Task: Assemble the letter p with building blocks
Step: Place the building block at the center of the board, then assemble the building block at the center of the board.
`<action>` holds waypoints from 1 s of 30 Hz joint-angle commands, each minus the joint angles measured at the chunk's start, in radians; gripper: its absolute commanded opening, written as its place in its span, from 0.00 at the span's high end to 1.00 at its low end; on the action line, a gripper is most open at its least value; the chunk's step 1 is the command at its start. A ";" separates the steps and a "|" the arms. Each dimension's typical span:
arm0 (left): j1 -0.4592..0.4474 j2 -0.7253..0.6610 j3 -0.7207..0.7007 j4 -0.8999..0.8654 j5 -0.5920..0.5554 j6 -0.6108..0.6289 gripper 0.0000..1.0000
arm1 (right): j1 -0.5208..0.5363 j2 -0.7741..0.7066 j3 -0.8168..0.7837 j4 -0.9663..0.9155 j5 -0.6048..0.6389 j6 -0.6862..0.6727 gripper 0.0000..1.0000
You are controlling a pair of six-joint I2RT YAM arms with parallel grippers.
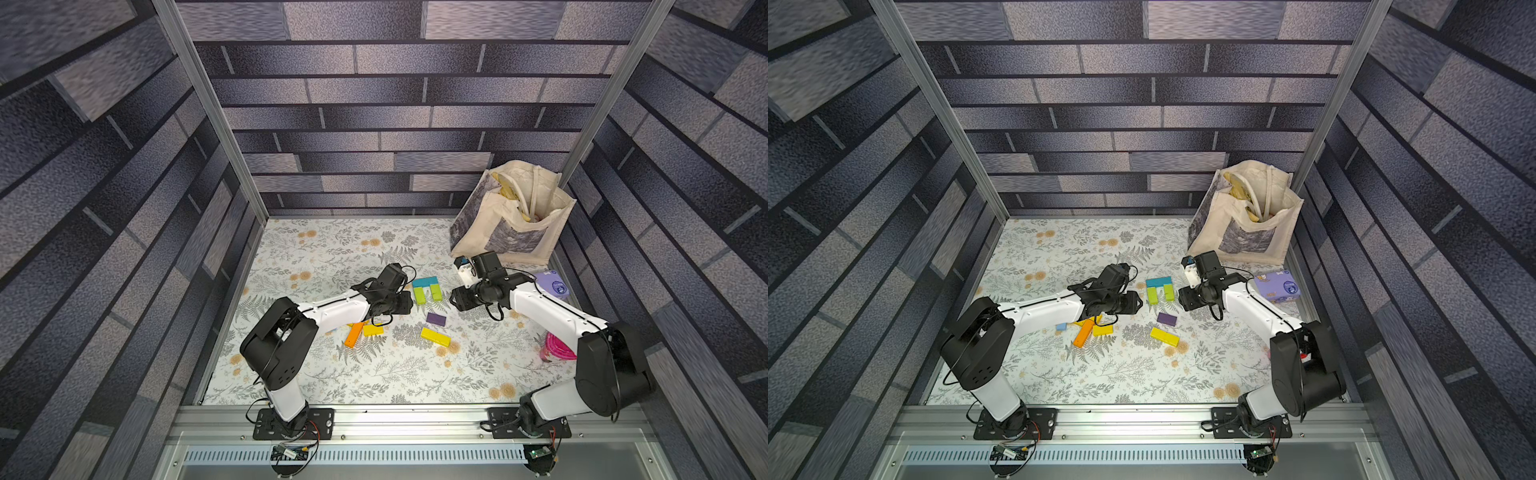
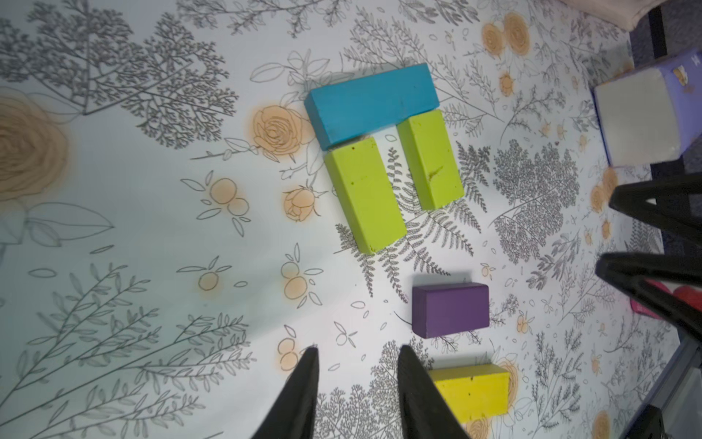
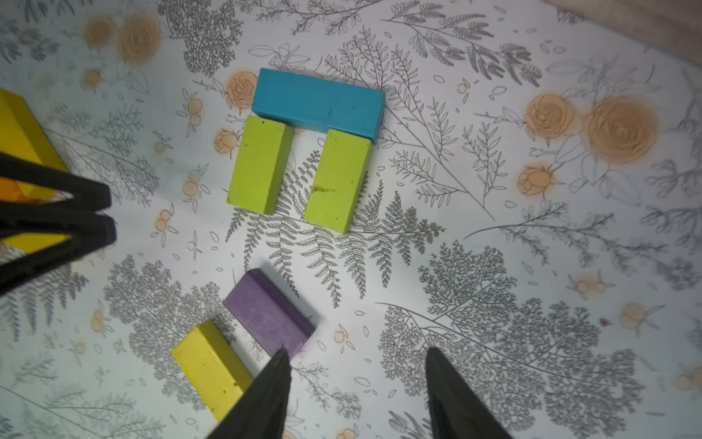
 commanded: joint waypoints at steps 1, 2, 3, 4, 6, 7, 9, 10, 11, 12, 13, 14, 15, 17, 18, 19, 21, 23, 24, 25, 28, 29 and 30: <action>-0.008 0.022 0.026 -0.011 0.027 0.042 0.77 | 0.008 0.007 -0.087 0.055 -0.147 0.248 0.60; -0.016 0.025 0.029 -0.015 0.020 0.045 0.80 | 0.009 -0.004 -0.110 0.083 -0.165 0.277 0.67; -0.025 0.026 0.031 -0.017 0.014 0.048 0.82 | 0.009 -0.013 -0.137 0.108 -0.178 0.309 0.72; -0.032 0.031 0.034 -0.017 0.013 0.051 0.85 | 0.009 -0.024 -0.161 0.127 -0.182 0.336 0.76; -0.044 0.046 0.046 -0.019 0.016 0.060 0.89 | 0.008 -0.044 -0.197 0.143 -0.180 0.363 0.83; -0.051 0.058 0.055 -0.041 0.017 0.064 0.92 | 0.009 -0.055 -0.213 0.144 -0.169 0.373 0.86; -0.060 0.085 0.076 -0.059 0.026 0.069 0.96 | 0.008 -0.068 -0.237 0.146 -0.153 0.386 0.97; -0.064 0.100 0.088 -0.060 0.032 0.070 0.97 | 0.008 -0.074 -0.245 0.149 -0.147 0.395 1.00; -0.070 0.115 0.099 -0.068 0.035 0.072 0.98 | 0.008 -0.075 -0.253 0.152 -0.140 0.404 1.00; -0.076 0.129 0.115 -0.077 0.036 0.073 0.99 | 0.009 -0.072 -0.258 0.159 -0.136 0.416 1.00; -0.081 0.144 0.133 -0.089 0.033 0.071 0.99 | 0.008 -0.066 -0.258 0.163 -0.135 0.426 1.00; -0.085 0.157 0.149 -0.101 0.033 0.069 1.00 | 0.009 -0.058 -0.257 0.166 -0.133 0.434 1.00; -0.090 0.173 0.164 -0.107 0.034 0.065 1.00 | 0.009 -0.049 -0.256 0.171 -0.127 0.443 1.00; -0.099 0.193 0.187 -0.120 0.026 0.056 1.00 | 0.008 -0.027 -0.247 0.181 -0.120 0.452 1.00; -0.105 0.201 0.198 -0.129 0.015 0.048 1.00 | 0.008 -0.014 -0.241 0.185 -0.121 0.455 1.00; -0.110 0.209 0.208 -0.137 0.001 0.043 1.00 | 0.008 -0.001 -0.236 0.190 -0.119 0.459 1.00; -0.119 0.227 0.235 -0.169 -0.029 0.030 1.00 | 0.008 0.027 -0.226 0.194 -0.108 0.463 1.00; -0.122 0.245 0.257 -0.189 -0.039 0.024 1.00 | 0.009 0.053 -0.218 0.194 -0.105 0.462 1.00; -0.122 0.252 0.268 -0.199 -0.041 0.021 1.00 | 0.009 0.065 -0.214 0.196 -0.107 0.462 1.00; -0.123 0.257 0.274 -0.207 -0.043 0.020 1.00 | 0.009 0.076 -0.211 0.201 -0.111 0.463 1.00; -0.124 0.266 0.284 -0.224 -0.050 0.010 1.00 | 0.009 0.104 -0.208 0.222 -0.131 0.467 1.00; -0.124 0.271 0.291 -0.242 -0.056 0.007 1.00 | 0.008 0.110 -0.207 0.230 -0.135 0.470 1.00; -0.124 0.275 0.299 -0.261 -0.061 0.003 1.00 | 0.008 0.115 -0.206 0.236 -0.141 0.470 1.00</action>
